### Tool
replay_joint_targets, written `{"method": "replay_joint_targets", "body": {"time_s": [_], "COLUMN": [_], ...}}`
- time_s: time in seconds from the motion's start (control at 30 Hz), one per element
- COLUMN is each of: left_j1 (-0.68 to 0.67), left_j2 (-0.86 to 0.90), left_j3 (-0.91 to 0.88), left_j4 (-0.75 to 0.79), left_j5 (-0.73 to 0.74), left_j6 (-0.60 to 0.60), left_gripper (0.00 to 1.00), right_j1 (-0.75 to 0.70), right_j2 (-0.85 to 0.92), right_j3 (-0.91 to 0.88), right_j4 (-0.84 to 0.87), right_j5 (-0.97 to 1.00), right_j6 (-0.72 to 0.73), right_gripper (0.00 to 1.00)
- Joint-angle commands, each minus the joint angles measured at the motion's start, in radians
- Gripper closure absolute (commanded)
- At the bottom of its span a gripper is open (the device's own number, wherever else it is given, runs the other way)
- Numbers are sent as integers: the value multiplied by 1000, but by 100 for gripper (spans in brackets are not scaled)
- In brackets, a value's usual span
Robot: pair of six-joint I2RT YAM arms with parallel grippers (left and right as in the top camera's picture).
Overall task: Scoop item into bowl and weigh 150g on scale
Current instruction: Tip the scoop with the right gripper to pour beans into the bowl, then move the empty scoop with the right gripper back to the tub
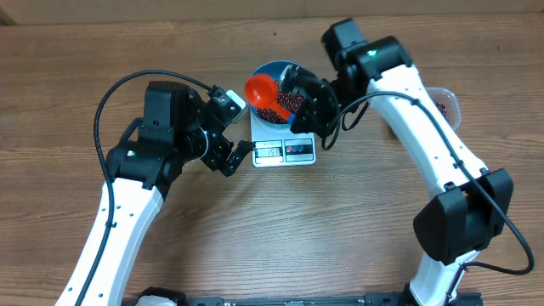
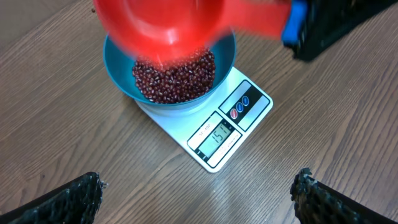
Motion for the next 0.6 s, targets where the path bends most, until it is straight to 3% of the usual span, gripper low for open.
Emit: {"method": "replay_joint_targets", "body": {"time_s": [0.0,0.13,0.33,0.43,0.57], "left_j1": [10,10,10,10,10], "left_j2": [2,2,2,2,2], "left_j3": [3,3,3,3,3], "left_j4": [0,0,0,1,0], "left_j5": [3,3,3,3,3], "left_j6": [-7,-6,-6,-6,-6], "left_gripper": [1,0,0,0,0], "right_j1": [-79,-172,-312,-380,-478], "right_j2": [-29,-29,-29,-29,-29], "right_j3": [22,22,22,22,20], "right_j4": [28,27,0,-87,-304], "right_j5": [-148,-255,-613,-636,-565], "right_j6": [338,554,550,525,364], "right_gripper": [96,96,96,96,96]}}
